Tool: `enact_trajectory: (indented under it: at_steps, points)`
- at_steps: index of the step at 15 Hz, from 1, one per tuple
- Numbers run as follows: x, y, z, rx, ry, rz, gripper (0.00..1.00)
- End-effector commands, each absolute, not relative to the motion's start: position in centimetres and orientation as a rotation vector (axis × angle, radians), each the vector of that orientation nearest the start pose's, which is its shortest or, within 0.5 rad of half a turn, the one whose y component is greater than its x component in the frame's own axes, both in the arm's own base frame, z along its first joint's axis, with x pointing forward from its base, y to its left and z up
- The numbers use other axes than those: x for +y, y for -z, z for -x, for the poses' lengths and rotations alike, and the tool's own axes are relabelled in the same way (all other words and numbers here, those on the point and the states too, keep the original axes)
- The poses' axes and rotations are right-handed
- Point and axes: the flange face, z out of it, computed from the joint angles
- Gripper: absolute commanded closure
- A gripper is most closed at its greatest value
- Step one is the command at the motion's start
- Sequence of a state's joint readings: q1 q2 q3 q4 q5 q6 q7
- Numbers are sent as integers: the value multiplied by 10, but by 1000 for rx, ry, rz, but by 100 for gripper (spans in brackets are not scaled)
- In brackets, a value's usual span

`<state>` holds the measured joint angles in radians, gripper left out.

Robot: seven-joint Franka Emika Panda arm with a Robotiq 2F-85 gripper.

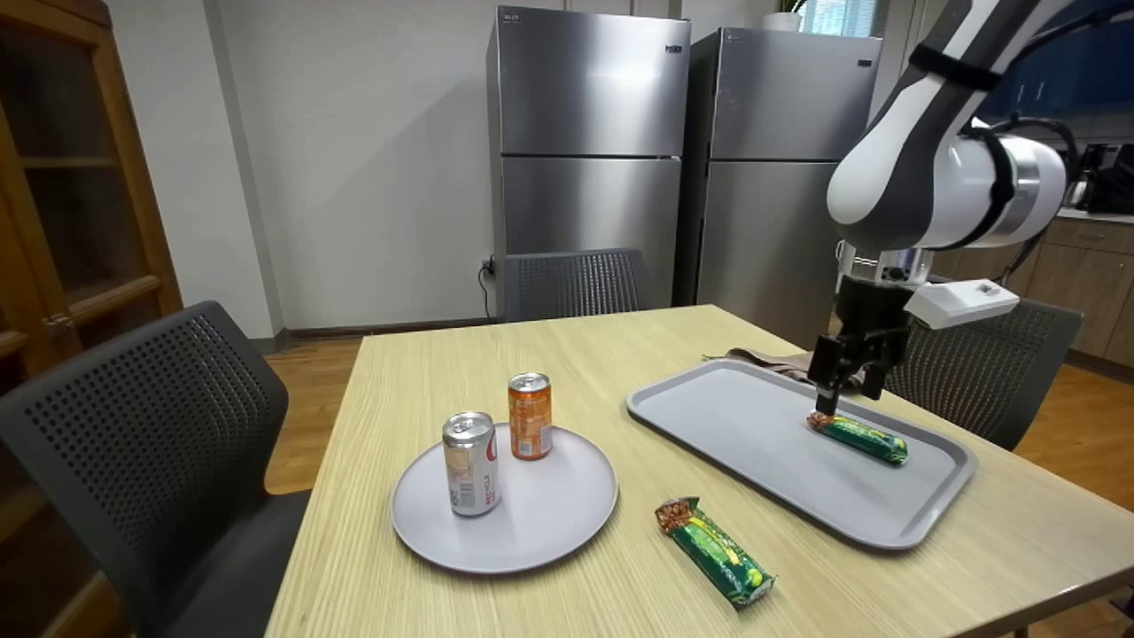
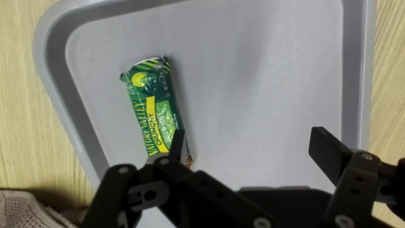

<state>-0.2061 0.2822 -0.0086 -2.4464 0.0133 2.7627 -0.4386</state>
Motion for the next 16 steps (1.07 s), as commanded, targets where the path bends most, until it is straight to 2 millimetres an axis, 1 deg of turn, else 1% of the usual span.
enact_trajectory:
  at_steps: [1, 5, 10, 16]
  points:
    - [-122, -181, -490, -383, 25, 3126, 0]
    - [-134, -167, -503, -388, 12, 3134, 0]
    - [-143, -148, -519, -384, 2, 3149, 0]
    - [-153, -134, -532, -376, -13, 3168, 0]
